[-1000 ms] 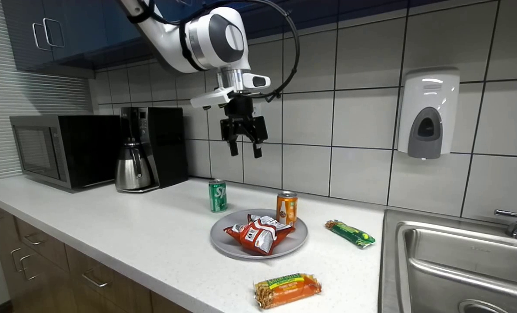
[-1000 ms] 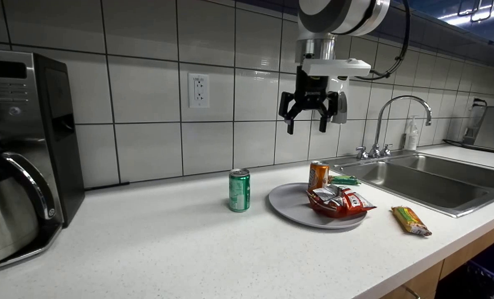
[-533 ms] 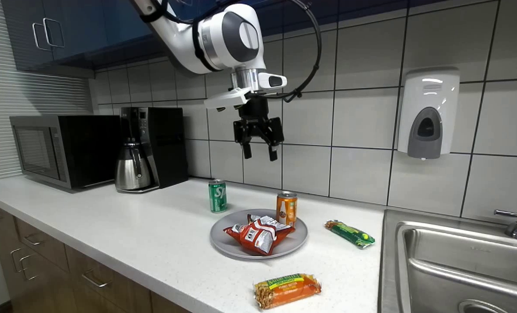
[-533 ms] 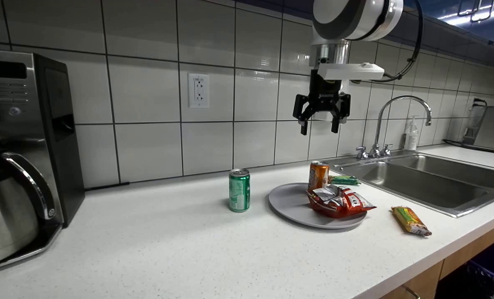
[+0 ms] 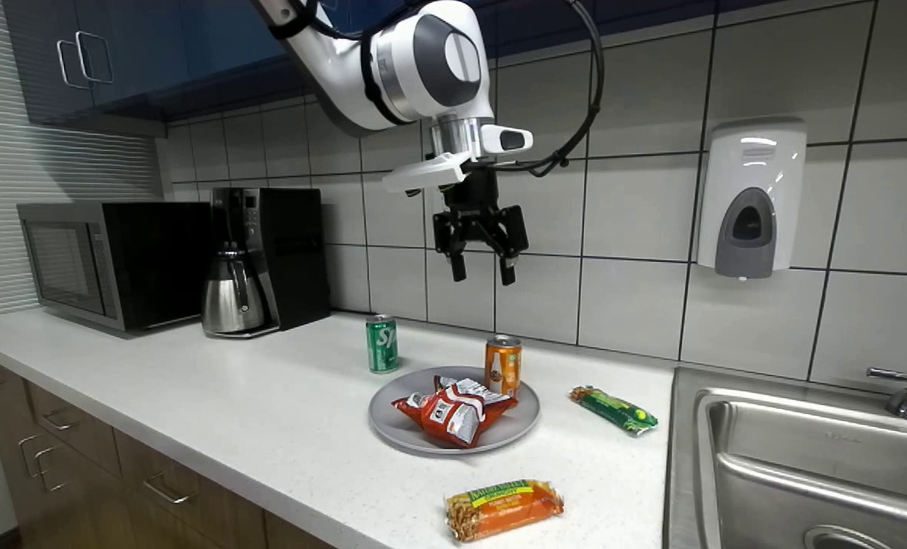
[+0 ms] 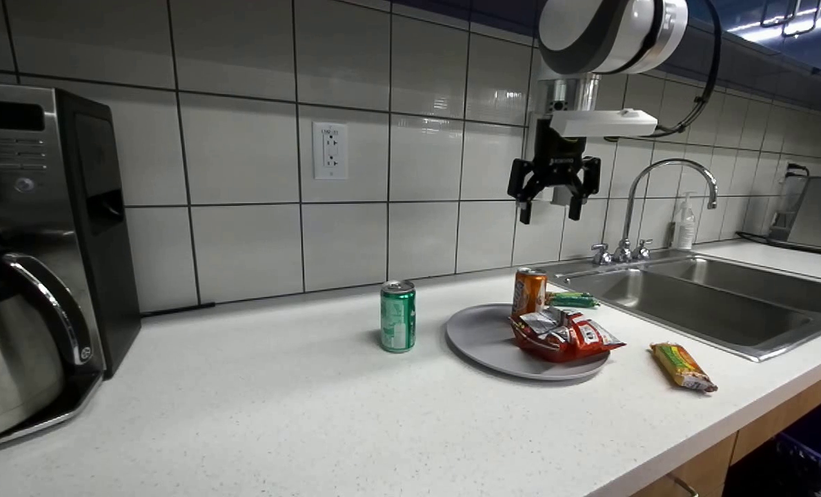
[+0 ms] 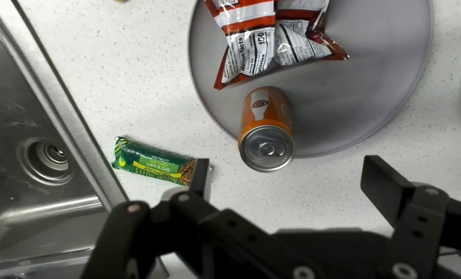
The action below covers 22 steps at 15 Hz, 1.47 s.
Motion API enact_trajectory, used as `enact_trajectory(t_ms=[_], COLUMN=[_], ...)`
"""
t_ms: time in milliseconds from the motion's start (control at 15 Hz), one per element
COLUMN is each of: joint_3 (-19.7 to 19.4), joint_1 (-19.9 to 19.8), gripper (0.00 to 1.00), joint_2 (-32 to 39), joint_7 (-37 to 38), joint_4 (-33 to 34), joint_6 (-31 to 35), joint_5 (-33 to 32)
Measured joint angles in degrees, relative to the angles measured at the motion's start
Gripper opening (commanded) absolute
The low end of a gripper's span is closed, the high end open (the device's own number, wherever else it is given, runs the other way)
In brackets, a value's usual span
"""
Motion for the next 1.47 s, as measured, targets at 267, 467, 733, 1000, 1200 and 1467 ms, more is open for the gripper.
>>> enact_trajectory(t_ms=[267,467,733,1000,1200,1467], joint_3=[-0.7,-1.0,-1.1,-1.1,-0.8,-0.1], joint_1=[-0.9,-1.6,-2.8,-3.4,-3.4,-3.4], gripper=[1.0,1.0,1.0,1.0,1.0,1.0], joint_2=[0.3,1.0,2.7,4.7,6.1,8.2], joint_7=[-2.0,-3.5,-5.5,-7.9,-9.4,-11.6], joint_4=[0.0,0.0,0.2,1.4,2.8,4.7], joint_6=[0.0,0.1,1.1,1.7,1.7,1.7], joint_5=[-0.1,0.0,0.3,0.7,1.1,2.7])
